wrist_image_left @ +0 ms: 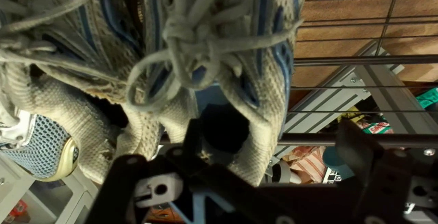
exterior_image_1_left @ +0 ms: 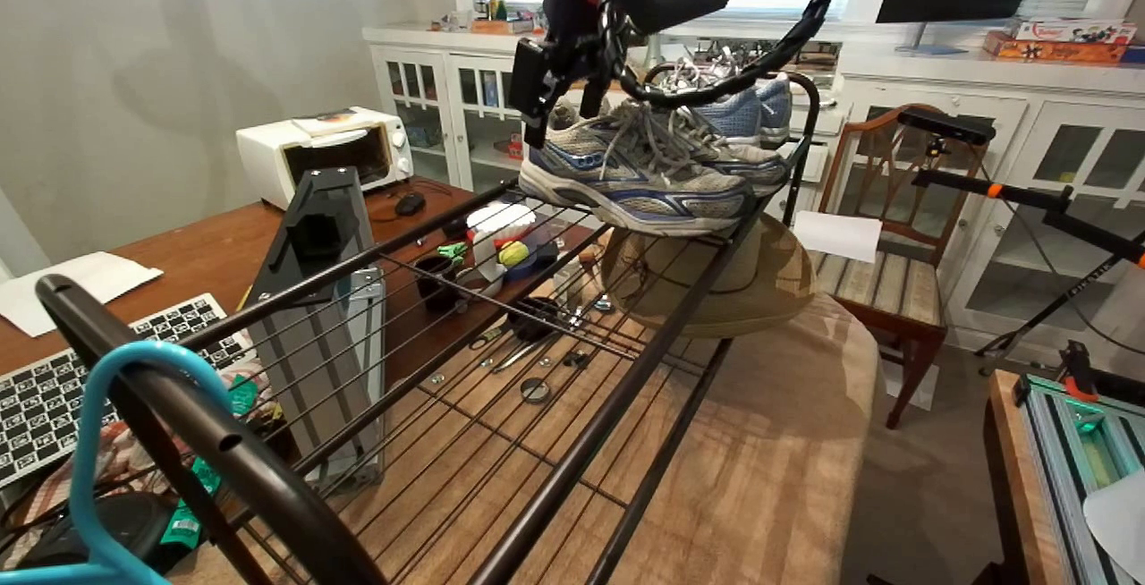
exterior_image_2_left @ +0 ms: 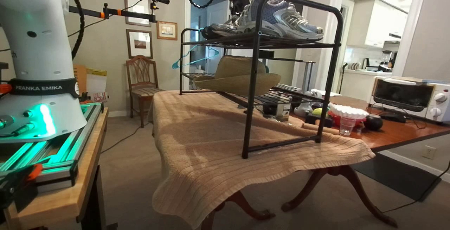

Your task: Pick up the sneaker on the left and put it on top of the right sneaker on the left.

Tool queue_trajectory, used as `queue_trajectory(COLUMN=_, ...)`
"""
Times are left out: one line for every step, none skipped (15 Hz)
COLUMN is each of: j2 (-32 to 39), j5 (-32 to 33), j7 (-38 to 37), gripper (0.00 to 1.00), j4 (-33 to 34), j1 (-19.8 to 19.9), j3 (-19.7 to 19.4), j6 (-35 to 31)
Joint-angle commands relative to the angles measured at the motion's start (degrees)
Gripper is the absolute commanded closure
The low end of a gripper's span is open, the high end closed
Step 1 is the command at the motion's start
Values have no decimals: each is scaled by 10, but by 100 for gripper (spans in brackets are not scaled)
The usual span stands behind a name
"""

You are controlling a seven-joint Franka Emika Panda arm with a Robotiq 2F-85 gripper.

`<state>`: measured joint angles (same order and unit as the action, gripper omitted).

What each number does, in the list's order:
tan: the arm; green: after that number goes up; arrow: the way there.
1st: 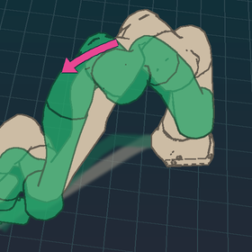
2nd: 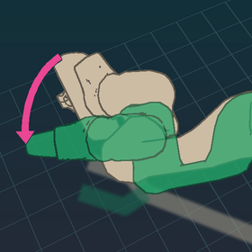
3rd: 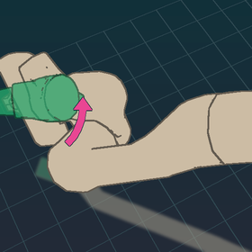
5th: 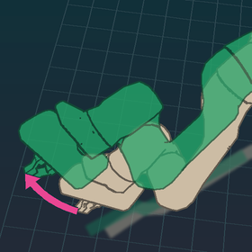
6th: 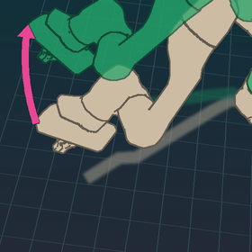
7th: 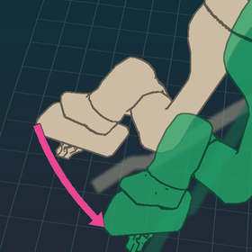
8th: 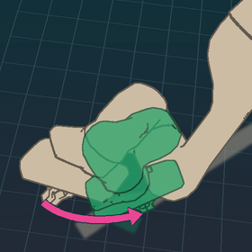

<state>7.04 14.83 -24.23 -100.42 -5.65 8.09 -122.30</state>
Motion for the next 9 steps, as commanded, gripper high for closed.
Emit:
queue_trajectory(j2=13, j5=-5, j7=17, gripper=0, j4=10, j1=-14, j3=-11, j6=22)
queue_trajectory(j2=14, j5=-6, j7=19, gripper=0, j4=9, j1=-14, j3=-12, j6=24)
queue_trajectory(j2=15, j5=-6, j7=20, gripper=0, j4=8, j1=-15, j3=-12, j6=25)
queue_trajectory(j2=15, j5=-5, j7=19, gripper=0, j4=7, j1=-16, j3=-13, j6=28)
queue_trajectory(j2=15, j5=-5, j7=19, gripper=9, j4=7, j1=-17, j3=-13, j6=30)
queue_trajectory(j2=15, j5=2, j7=17, gripper=25, j4=4, j1=-19, j3=-15, j6=32)
queue_trajectory(j2=15, j5=5, j7=14, gripper=34, j4=3, j1=-20, j3=-15, j6=31)
queue_trajectory(j2=15, j5=9, j7=13, gripper=42, j4=1, j1=-21, j3=-16, j6=32)
queue_trajectory(j2=15, j5=6, j7=16, gripper=49, j4=0, j1=-22, j3=-17, j6=34)
